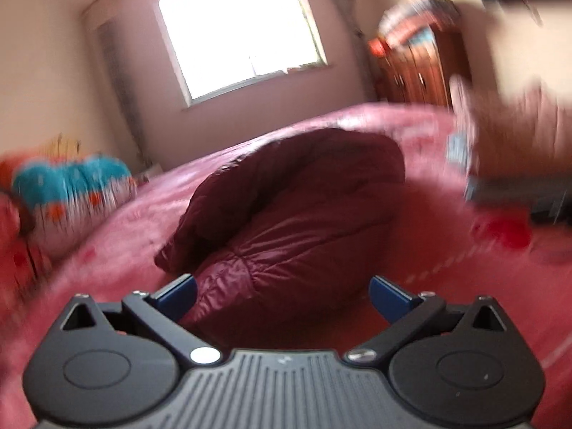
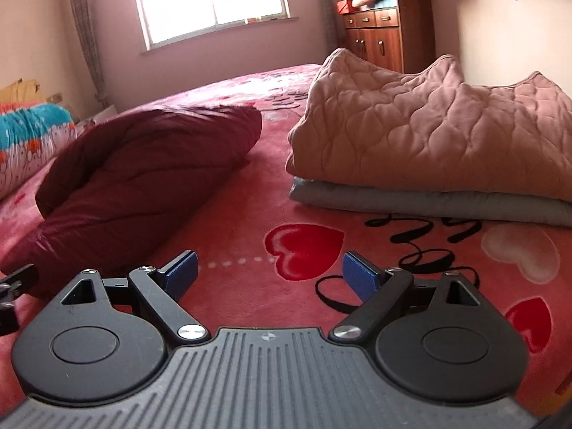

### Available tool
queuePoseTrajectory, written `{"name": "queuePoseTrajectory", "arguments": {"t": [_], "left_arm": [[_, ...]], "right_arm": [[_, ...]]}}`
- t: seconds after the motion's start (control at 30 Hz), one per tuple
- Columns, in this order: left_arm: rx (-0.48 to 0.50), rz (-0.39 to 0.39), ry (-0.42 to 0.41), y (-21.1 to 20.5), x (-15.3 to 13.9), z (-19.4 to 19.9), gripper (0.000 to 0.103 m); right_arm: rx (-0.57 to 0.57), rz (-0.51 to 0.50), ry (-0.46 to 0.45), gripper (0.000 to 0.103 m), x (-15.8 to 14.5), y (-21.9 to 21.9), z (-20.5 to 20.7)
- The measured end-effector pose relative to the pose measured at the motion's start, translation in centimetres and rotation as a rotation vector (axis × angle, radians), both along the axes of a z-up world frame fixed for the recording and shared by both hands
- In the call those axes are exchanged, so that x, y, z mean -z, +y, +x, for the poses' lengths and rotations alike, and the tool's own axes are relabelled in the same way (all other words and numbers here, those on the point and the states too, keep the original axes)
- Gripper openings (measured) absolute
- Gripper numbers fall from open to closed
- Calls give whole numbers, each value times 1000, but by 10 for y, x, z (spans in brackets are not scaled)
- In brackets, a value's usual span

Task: Fold large clothes
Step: 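Grasp the bundled maroon puffer jacket with the left gripper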

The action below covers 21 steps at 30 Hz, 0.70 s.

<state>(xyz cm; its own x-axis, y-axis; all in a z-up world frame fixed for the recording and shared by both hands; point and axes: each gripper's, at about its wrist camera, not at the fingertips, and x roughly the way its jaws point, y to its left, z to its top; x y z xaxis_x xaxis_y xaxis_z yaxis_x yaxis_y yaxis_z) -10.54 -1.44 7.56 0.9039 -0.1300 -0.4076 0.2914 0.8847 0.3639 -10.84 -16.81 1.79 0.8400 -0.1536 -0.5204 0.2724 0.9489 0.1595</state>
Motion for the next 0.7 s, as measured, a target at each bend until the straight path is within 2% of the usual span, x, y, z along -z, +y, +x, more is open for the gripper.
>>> {"name": "queuePoseTrajectory", "arguments": {"t": [0.07,0.2,0.23,0.33,0.47,0.53,0.63,0.7], "left_arm": [[22,118,-24,-7,15,6,102],[31,288,-39,-15,37,20,99],[31,351,-46,-16,45,24,99],[35,450,-42,-17,57,35,97],[33,472,-46,-20,55,50,93],[31,472,-39,-21,55,58,86],[23,451,-32,-22,51,66,70],[9,397,-6,-21,46,71,47]], "right_arm": [[-14,18,11,103,3,1,3],[-32,61,17,103,7,-10,9],[-33,68,19,103,9,-14,12],[-37,97,29,103,14,-17,21],[-43,128,38,103,17,-18,28],[-49,129,37,103,18,-17,30],[-53,130,40,103,21,-19,37],[-50,137,41,103,22,-21,40]]}}
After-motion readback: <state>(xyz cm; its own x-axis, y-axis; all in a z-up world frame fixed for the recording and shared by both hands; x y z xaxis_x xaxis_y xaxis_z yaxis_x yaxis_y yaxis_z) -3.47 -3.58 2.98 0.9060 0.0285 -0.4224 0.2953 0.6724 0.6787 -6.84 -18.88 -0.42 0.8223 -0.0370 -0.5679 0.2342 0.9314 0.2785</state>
